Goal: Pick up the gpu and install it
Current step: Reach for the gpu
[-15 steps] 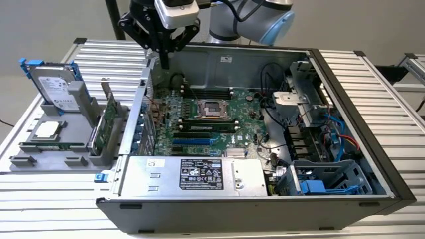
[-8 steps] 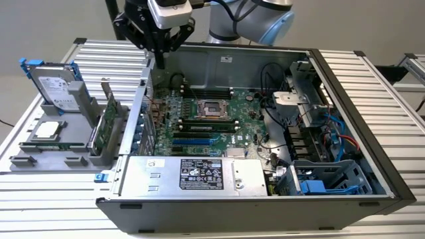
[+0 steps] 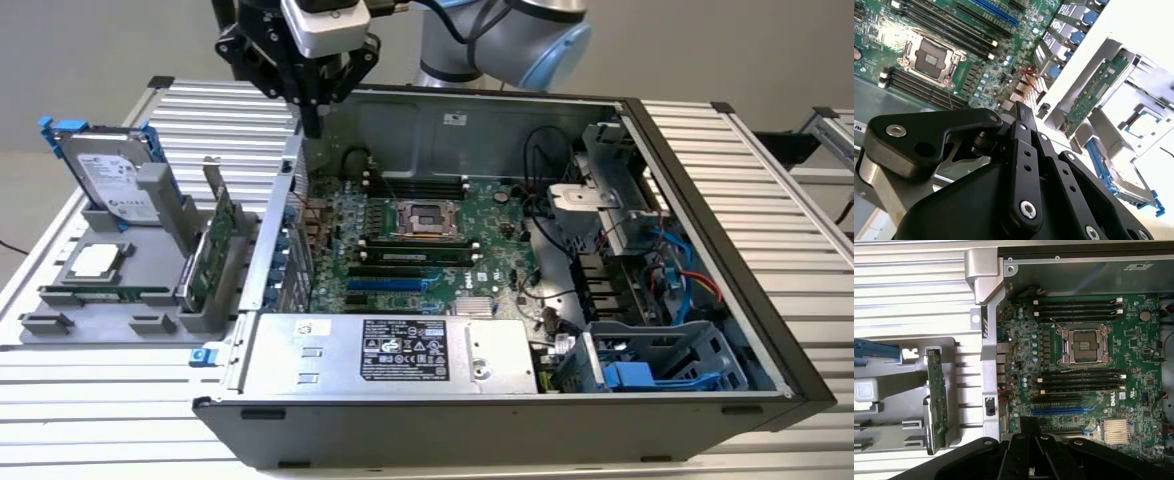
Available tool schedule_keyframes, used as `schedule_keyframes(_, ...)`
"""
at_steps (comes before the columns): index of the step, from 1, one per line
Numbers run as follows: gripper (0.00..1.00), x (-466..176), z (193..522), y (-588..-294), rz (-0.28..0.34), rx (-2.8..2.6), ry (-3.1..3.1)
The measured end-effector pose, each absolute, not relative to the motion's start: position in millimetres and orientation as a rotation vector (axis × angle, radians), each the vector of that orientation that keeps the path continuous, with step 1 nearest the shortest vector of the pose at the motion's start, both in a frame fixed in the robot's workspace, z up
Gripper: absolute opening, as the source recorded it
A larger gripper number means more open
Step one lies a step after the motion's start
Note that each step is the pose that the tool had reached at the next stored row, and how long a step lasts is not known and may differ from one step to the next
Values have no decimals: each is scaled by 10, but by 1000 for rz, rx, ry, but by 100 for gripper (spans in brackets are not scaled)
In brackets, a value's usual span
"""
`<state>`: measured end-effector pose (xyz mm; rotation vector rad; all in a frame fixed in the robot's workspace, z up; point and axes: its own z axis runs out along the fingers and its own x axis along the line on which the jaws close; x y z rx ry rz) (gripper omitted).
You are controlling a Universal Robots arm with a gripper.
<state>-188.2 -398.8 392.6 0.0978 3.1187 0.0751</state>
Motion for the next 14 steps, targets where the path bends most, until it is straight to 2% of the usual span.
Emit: schedule_keyframes(14, 0, -2048, 3926, -3988, 75, 96, 3119)
